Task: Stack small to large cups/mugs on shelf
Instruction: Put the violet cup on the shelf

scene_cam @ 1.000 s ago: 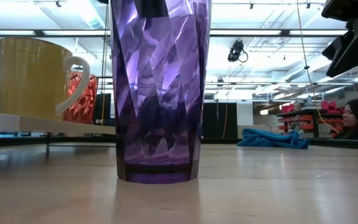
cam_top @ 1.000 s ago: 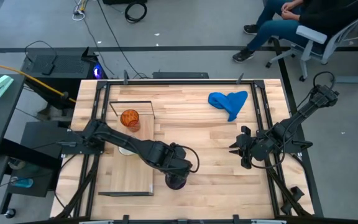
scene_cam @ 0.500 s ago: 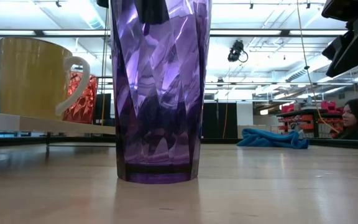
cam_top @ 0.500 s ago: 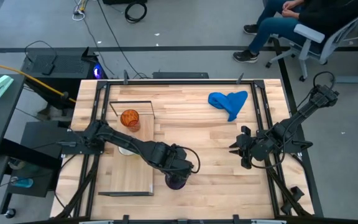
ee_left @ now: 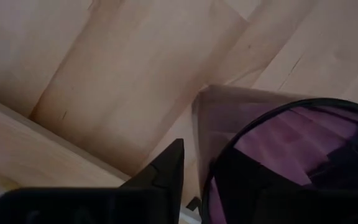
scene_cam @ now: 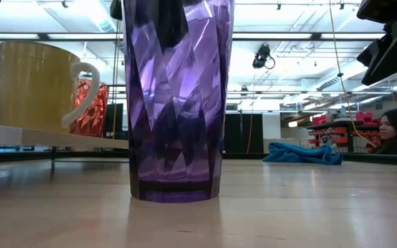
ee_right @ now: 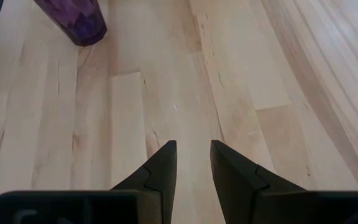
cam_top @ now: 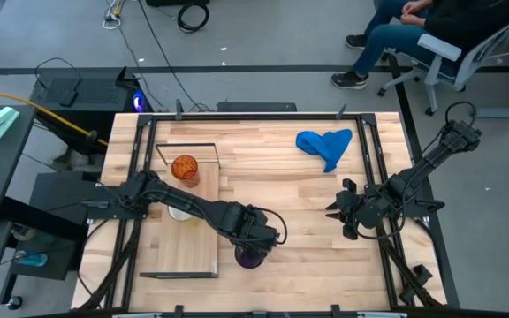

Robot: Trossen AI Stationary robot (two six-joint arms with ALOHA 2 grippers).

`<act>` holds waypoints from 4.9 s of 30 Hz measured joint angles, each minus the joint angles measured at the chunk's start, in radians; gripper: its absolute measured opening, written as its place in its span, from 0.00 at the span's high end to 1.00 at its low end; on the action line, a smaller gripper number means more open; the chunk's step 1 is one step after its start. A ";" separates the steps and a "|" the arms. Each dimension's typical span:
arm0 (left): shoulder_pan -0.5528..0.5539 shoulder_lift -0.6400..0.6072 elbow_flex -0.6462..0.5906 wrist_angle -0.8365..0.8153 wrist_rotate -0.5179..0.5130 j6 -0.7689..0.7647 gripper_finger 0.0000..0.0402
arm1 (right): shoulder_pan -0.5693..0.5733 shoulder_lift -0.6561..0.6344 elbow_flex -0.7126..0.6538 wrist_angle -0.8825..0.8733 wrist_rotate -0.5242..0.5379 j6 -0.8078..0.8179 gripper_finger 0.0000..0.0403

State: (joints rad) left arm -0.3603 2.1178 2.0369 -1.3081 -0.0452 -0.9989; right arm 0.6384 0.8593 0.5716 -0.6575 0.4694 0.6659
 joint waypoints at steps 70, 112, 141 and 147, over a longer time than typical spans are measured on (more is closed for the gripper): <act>-0.052 -0.211 0.216 -0.261 -0.044 -0.333 0.97 | 0.000 0.001 0.000 -0.007 0.000 -0.038 0.74; -0.375 -0.678 -0.542 -0.263 -0.039 -1.056 0.97 | 0.000 0.001 0.000 -0.007 0.001 -0.049 0.74; -0.463 -0.657 -0.592 -0.169 -0.100 -1.161 0.97 | 0.000 0.002 0.000 -0.007 0.001 -0.049 0.74; -0.463 -0.647 -0.591 -0.165 -0.100 -1.163 0.97 | 0.000 0.002 0.000 -0.007 0.001 -0.049 0.74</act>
State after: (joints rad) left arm -0.8238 1.4712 1.4456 -1.4729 -0.1452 -2.1620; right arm 0.6381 0.8608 0.5720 -0.6644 0.4702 0.6174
